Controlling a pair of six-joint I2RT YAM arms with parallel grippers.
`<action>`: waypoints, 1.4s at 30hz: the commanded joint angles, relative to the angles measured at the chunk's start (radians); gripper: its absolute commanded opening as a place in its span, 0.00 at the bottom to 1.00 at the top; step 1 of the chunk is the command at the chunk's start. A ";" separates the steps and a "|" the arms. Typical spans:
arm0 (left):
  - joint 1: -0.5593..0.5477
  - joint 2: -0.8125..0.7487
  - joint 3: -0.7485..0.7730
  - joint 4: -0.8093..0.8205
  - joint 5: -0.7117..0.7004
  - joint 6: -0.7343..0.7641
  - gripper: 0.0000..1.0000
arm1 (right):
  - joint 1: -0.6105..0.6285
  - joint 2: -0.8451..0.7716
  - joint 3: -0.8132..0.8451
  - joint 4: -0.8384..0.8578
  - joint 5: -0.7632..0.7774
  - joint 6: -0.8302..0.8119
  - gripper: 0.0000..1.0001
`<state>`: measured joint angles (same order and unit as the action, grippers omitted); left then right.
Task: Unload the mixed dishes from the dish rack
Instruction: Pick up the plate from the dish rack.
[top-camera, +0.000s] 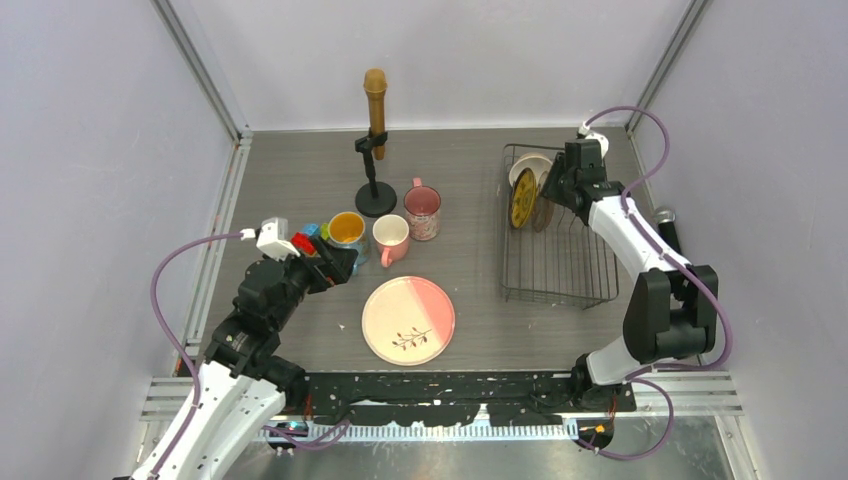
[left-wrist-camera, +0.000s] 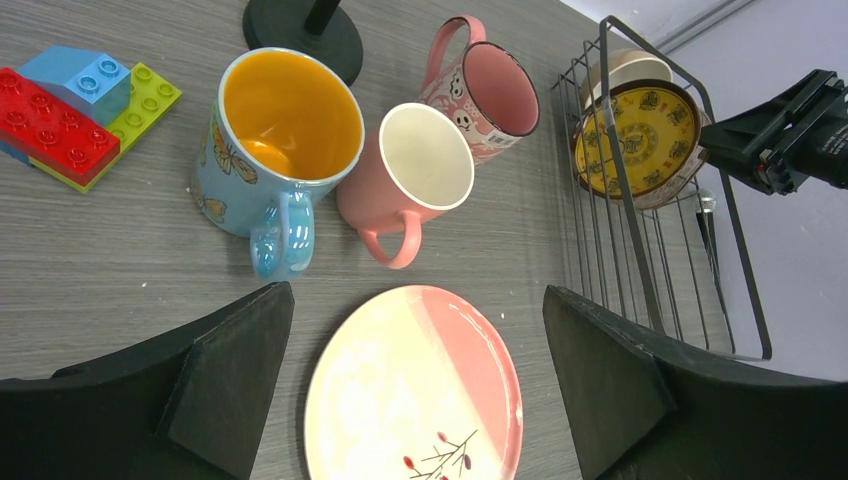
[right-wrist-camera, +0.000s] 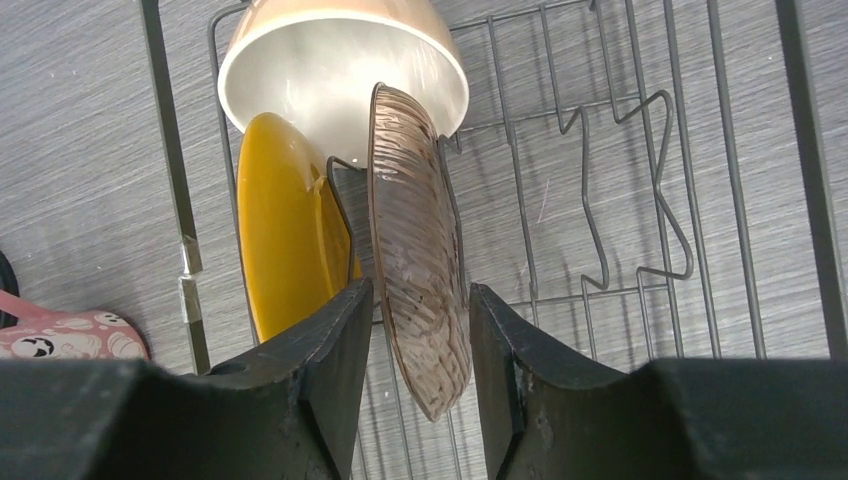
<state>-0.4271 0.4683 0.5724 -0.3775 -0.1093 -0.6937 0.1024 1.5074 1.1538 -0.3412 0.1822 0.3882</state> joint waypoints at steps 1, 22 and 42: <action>-0.001 0.002 -0.003 0.030 -0.021 0.016 1.00 | -0.003 0.019 0.044 0.071 -0.013 -0.038 0.46; -0.001 0.015 -0.008 0.046 -0.012 0.007 1.00 | -0.003 0.015 0.036 0.072 -0.025 -0.084 0.29; -0.001 0.012 -0.004 0.044 -0.010 0.000 1.00 | 0.069 -0.045 0.130 -0.057 0.131 -0.202 0.13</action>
<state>-0.4271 0.4824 0.5674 -0.3737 -0.1127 -0.6979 0.1253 1.5124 1.2034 -0.3927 0.2386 0.2371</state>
